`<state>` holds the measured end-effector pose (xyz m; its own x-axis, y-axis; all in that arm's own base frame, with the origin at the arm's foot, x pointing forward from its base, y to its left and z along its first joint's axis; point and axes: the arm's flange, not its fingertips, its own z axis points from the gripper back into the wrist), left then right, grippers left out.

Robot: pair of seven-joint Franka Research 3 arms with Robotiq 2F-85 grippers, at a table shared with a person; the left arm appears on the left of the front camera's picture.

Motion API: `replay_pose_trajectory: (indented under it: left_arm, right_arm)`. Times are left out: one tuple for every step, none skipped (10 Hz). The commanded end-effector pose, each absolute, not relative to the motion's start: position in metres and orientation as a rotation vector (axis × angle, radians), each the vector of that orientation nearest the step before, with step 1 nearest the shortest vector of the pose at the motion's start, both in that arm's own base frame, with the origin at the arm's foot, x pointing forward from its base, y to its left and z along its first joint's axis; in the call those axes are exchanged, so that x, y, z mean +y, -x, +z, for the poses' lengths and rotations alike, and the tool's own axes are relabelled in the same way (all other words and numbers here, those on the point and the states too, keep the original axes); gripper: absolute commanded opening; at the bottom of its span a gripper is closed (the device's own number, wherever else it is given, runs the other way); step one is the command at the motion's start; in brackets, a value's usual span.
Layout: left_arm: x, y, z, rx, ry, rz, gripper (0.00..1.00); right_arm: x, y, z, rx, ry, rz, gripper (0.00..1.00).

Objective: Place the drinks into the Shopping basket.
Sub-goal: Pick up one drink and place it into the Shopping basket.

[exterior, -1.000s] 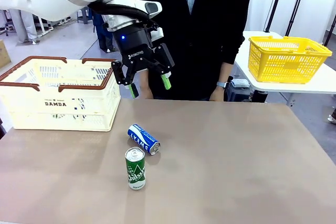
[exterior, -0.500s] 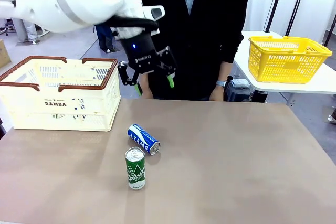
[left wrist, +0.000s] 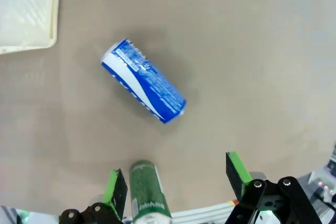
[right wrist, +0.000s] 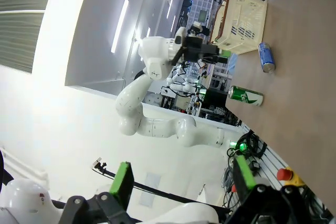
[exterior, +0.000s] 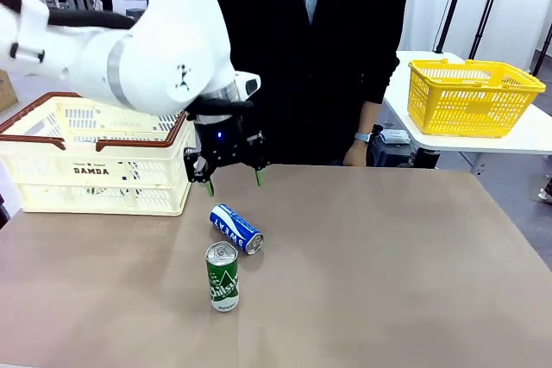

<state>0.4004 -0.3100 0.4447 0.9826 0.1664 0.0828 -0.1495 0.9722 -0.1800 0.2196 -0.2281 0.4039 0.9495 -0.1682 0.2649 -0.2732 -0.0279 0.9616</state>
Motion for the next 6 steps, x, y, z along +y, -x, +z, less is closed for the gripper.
replay_pose_trajectory:
  left_arm:
    - [-0.314, -0.416, 0.417, -0.087, 0.129, 0.186, 1.00]
    - [-0.315, -0.422, 0.404, -0.065, 0.122, 0.169, 1.00]
    - [-0.317, -0.426, 0.393, -0.066, 0.100, 0.144, 1.00]
    - [-0.320, -0.431, 0.385, -0.054, 0.074, 0.154, 1.00]
    - [-0.322, -0.434, 0.382, -0.060, 0.085, 0.159, 1.00]
    - [-0.322, -0.436, 0.389, 0.001, 0.099, 0.248, 1.00]
  right_arm:
    - [-0.228, -0.218, 0.407, -0.338, -1.615, 0.071, 1.00]
    - [-0.228, -0.218, 0.407, -0.338, -1.615, 0.071, 1.00]
    - [-0.228, -0.218, 0.407, -0.338, -1.615, 0.071, 1.00]
    - [-0.228, -0.218, 0.407, -0.338, -1.615, 0.071, 1.00]
    - [-0.228, -0.218, 0.407, -0.338, -1.615, 0.071, 1.00]
    - [-0.228, -0.218, 0.407, -0.338, -1.615, 0.071, 1.00]
